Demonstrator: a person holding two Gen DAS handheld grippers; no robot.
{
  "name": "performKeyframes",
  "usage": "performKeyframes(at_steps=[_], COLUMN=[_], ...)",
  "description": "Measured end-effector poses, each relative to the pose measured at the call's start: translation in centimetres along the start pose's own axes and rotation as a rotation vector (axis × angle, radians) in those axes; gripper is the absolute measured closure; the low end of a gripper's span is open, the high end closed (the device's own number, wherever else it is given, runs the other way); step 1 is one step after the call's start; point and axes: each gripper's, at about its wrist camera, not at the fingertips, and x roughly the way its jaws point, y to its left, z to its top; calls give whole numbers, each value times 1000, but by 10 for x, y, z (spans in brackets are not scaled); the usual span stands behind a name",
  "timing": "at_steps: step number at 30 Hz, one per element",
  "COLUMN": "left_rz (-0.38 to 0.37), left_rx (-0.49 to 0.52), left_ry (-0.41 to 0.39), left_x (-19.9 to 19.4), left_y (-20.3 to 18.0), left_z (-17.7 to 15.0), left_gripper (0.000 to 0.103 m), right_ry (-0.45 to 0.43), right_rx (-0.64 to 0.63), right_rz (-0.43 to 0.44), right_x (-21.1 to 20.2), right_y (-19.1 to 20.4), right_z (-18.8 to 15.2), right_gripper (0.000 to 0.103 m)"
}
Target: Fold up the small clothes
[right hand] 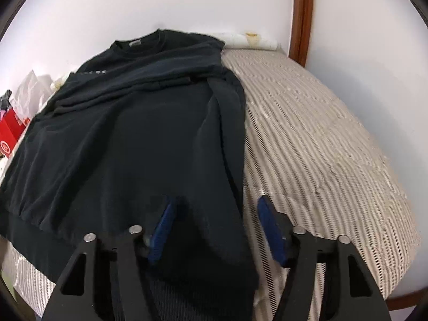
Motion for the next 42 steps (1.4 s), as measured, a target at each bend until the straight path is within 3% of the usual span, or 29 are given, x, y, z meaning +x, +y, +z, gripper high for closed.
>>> performKeyframes(at_steps=[2,6,8,9,11,12,18,30,35,38,42], left_rz=[28,29,62,79,80,81,18,-79,-114,-157,-151], left_rx=[10,-3,1,4,-6,-18,-69,18,-24,-47,-13], left_ry=[-2,-1,-5,-7,-10,-7,-17,-69,-78,-109,-173], left_x=[3,5,5,5,3,1,-16,-77,-83,-89,-101], left_y=[-7,-16,-18,-18,-15,-12,1,-12,-6,-3,-9], left_z=[2,4,4,3,3,4,1,-23,-22,-12,5], left_gripper=[46,59,71,79,91,94,96,96,96,96,96], right_ry=[-8,7,6,6,-11,-23,-72,-134,-173,-193,-266], right_rx=[8,15,9,-9,-64,-90,-149,-131,-133,-110,-53], right_rz=[5,18,25,23,35,32,14,54,54,56,92], right_x=[0,3,5,6,5,3,-11,-71,-87,-88,-103], right_y=[2,4,7,9,13,15,10,-9,-14,-13,-14], right_z=[1,5,8,9,9,8,2,-19,-27,-20,3], right_gripper=[50,56,61,67,88,89,94,95,95,95,95])
